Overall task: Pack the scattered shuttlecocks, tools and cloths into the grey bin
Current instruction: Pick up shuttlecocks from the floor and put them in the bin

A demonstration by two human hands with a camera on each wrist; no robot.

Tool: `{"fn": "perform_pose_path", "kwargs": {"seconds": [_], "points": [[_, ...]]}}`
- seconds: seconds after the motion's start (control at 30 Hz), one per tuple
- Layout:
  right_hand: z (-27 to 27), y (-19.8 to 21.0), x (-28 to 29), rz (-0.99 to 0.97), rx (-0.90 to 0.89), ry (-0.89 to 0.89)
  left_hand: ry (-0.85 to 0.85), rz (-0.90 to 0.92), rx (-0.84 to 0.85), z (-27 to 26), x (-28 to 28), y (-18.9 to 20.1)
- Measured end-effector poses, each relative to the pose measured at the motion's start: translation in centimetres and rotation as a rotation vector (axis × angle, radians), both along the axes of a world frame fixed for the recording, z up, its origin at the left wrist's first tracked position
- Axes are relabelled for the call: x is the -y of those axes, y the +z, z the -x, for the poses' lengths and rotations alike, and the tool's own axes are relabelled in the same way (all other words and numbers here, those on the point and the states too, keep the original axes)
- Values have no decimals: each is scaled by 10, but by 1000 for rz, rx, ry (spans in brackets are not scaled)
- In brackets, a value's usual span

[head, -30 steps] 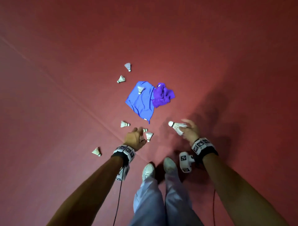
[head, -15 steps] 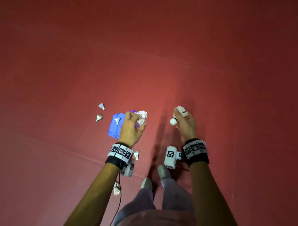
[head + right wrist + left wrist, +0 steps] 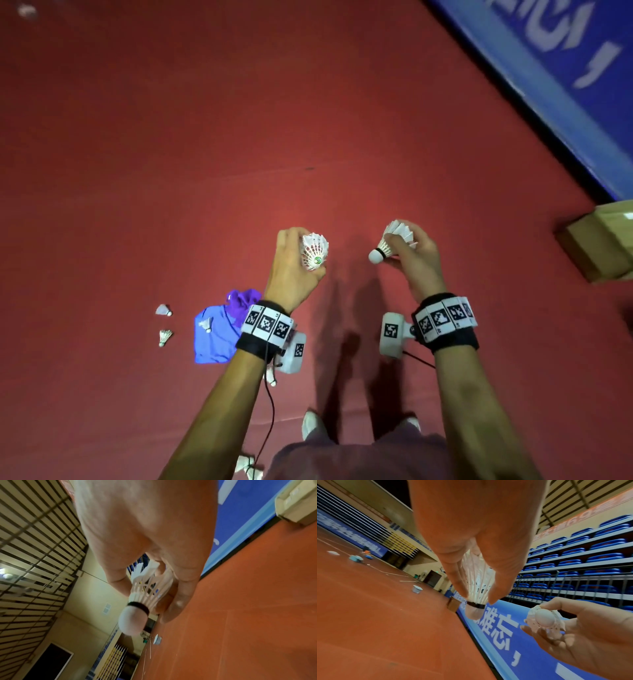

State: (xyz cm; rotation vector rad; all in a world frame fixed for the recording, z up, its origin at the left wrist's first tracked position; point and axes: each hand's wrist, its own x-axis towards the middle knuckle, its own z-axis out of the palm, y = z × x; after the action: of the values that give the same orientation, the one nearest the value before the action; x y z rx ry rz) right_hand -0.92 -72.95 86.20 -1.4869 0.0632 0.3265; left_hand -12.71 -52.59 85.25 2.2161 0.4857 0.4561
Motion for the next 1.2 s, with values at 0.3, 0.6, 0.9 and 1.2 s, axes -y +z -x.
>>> {"fn": "perform_pose_path", "kwargs": {"seconds": [0.3,0.6,0.9,1.2], "points": [[-72,18,217,67,119,-230,-331,-74,-50,-133,192,23],[-120,15,434,132,102,-653,-581,-106,-51,-247,414,44],[-200,-18,603,142,40,-928,-865,-47,-78,-401,582,11],[-304,-12,776,261,67,-1224,-1211,-86,-96,-584,782,-9]]}}
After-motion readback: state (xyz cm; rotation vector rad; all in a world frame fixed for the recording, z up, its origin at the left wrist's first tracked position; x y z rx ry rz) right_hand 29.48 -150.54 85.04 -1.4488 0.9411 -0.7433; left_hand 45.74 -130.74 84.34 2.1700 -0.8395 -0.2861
